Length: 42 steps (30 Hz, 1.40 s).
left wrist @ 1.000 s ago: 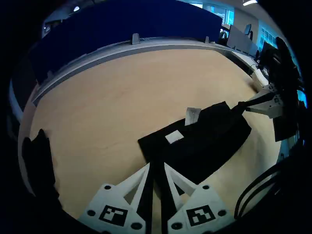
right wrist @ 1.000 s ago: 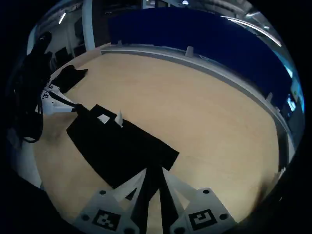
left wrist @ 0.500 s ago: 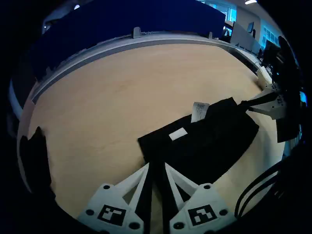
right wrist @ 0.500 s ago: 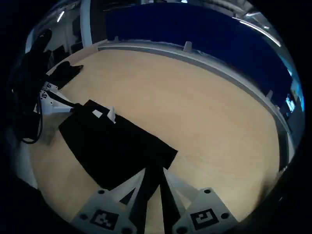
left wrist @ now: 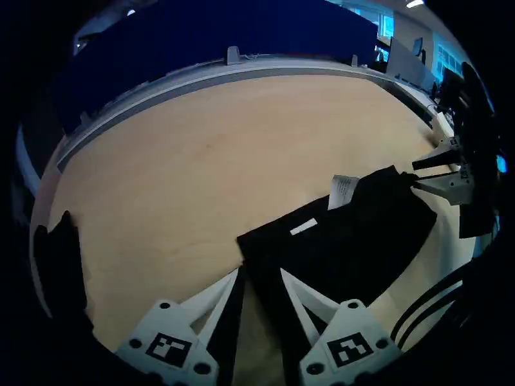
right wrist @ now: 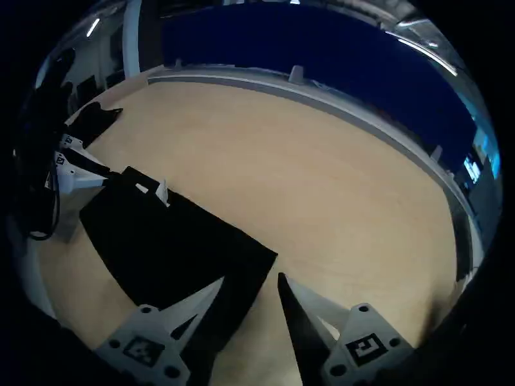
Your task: Fold towel
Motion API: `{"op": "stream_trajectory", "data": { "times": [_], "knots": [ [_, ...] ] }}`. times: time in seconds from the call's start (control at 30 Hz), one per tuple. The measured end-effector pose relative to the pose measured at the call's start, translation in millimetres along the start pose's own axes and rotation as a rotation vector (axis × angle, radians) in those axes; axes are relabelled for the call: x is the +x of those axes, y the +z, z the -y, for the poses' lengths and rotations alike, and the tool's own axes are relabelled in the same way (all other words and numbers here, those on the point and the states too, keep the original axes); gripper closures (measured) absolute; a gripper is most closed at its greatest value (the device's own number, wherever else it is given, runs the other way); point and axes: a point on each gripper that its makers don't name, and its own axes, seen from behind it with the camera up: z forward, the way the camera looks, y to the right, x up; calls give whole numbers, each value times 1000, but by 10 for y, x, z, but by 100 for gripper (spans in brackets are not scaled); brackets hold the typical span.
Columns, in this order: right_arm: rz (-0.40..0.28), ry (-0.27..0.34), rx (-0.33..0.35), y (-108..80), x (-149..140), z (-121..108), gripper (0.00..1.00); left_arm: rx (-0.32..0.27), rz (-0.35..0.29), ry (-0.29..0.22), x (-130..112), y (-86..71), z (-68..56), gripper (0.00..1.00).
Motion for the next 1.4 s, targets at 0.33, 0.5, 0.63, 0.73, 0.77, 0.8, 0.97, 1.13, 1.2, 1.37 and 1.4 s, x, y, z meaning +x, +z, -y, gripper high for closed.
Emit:
{"op": "stream_trajectory", "data": {
  "times": [0.33,0.5,0.63,0.73,0.77,0.8,0.97,1.13,1.2,1.37,1.4],
  "knots": [
    [-19,3,-50,23,76,-134,31,29,-10,-12,72,11,106,53],
    [-32,1,-70,13,136,-180,21,39,-20,-7,126,11,142,34],
    [-39,-1,-75,-10,159,-198,16,43,-25,-2,154,-18,165,14],
    [-43,2,-74,-31,171,-195,14,48,-27,0,157,-43,185,11],
    [-45,3,-73,-40,174,-189,13,51,-29,0,156,-53,195,10],
    [-47,4,-72,-48,176,-184,12,54,-30,0,153,-62,201,10],
    [-52,7,-66,-103,161,-149,7,55,-26,-8,109,-94,206,9],
    [-46,3,-54,-169,106,-80,7,54,-25,-16,58,-151,192,9],
    [-43,-1,-51,-202,73,-50,7,53,-25,-21,32,-185,184,9],
    [-37,-4,-42,-294,-42,24,7,55,-22,-37,-76,-281,182,9],
    [-36,-4,-40,-311,-66,37,7,56,-22,-40,-101,-300,183,8]
  ]
}}
